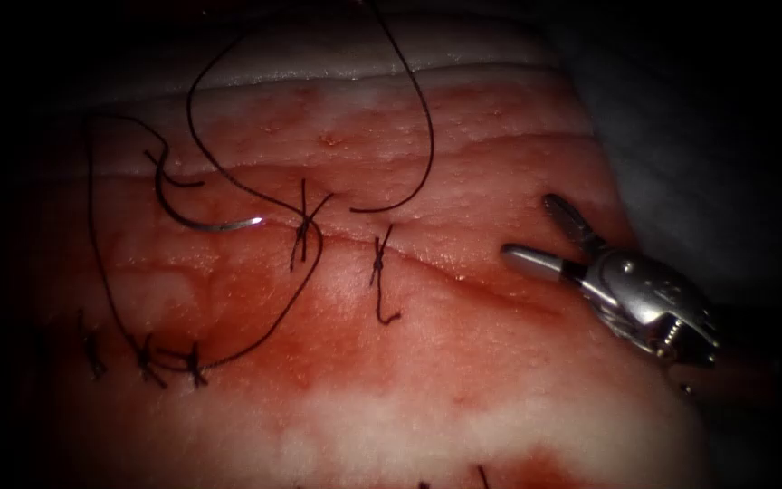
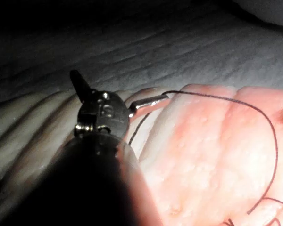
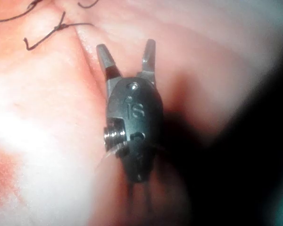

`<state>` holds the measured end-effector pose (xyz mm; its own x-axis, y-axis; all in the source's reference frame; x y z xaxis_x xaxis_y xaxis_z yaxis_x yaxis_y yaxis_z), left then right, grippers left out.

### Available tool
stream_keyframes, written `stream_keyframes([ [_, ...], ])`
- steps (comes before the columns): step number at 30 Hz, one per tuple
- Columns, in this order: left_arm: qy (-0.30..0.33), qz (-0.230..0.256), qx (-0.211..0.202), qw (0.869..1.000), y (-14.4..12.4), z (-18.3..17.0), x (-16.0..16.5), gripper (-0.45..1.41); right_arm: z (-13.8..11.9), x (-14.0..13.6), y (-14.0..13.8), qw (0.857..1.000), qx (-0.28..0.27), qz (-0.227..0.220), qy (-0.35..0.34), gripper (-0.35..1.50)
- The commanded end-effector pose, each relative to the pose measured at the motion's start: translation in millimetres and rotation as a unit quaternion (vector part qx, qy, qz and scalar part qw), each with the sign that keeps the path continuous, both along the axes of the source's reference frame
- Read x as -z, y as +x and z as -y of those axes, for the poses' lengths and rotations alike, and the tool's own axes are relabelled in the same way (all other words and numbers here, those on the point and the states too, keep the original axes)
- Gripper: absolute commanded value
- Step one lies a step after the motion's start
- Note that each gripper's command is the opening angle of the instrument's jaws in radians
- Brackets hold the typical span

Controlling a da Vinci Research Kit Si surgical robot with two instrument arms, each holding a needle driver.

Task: Wound Closure
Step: Set the suture down onto the skin with the left end-effector.

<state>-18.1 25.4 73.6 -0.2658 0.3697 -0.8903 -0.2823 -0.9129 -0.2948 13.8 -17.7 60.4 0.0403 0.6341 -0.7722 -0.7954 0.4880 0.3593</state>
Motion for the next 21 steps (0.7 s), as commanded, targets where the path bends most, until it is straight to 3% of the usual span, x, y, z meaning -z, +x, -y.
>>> stream_keyframes([
  [1, -0.004, -0.001, -0.009, 1.0, -1.4, -0.2, -0.8, 1.16, 0.0, -0.6, 0.4, 1.0, -0.001, 0.001, 0.0, 1.11],
  [4, 0.001, 0.001, -0.031, 1.0, -4.4, 1.7, -3.2, 1.1, 0.3, -0.6, 0.1, 1.0, 0.0, 0.003, 0.0, 1.08],
  [10, 0.02, -0.003, -0.049, 0.999, -6.2, 4.5, -7.4, 1.1, 0.7, -0.8, 0.1, 1.0, 0.004, 0.007, 0.003, 1.06],
  [21, 0.077, -0.032, -0.088, 0.993, -3.8, 8.1, -16.1, 1.08, 1.1, -1.1, 0.5, 1.0, 0.008, 0.014, 0.008, 0.98],
])
